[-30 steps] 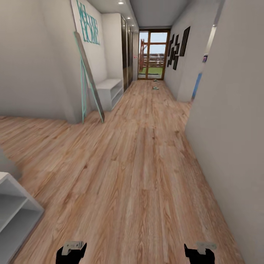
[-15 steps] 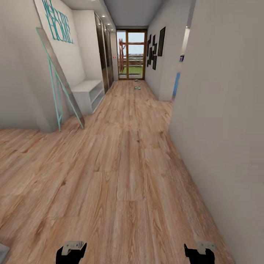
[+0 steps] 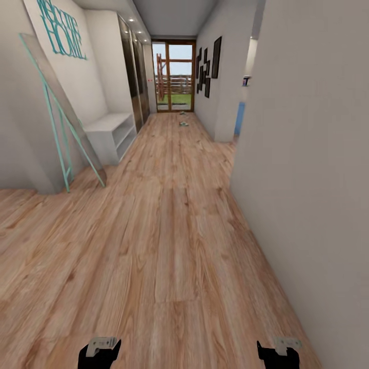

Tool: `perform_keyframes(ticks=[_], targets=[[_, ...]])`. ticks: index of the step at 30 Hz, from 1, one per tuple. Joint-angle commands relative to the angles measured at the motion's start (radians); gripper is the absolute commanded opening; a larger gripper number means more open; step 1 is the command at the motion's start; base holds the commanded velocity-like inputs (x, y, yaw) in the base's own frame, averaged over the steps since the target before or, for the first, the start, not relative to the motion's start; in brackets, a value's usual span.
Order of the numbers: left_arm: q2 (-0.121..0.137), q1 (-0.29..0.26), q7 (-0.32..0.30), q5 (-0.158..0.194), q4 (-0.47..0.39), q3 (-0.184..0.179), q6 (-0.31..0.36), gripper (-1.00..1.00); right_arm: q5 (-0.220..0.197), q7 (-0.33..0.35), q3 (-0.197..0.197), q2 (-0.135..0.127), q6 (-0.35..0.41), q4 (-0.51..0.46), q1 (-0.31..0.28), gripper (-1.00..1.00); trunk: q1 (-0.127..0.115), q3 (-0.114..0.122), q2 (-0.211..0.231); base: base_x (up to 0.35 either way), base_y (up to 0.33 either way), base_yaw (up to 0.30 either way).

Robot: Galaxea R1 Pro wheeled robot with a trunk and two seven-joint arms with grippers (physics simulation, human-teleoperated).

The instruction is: Pick up the two gym shoes and the two sandals from the corridor floor and place them onto the hallstand (shoe rack) in the corridor, making sure they are on the rack and not on the floor. Arrange them so the two gym shoes are next to each other and the two sandals are next to each other.

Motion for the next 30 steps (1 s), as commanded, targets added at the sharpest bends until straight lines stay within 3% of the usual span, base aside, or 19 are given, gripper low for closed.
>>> perform_keyframes(ticks=[1, 30], targets=[[0.0, -0.001, -0.01, 0.004, 0.001, 0.007, -0.001, 1.0, -0.009, -0.001, 0.006, 0.0, -0.004, 0.001, -0.001, 1.0, 0.0, -0.001, 0.0, 0.339, 0.0, -0.005], [0.0, -0.001, -0.01, 0.004, 0.001, 0.007, -0.001, 1.0, -0.007, -0.001, 0.008, 0.0, -0.003, 0.002, -0.001, 1.0, 0.0, -0.001, 0.0, 0.339, 0.03, 0.0]])
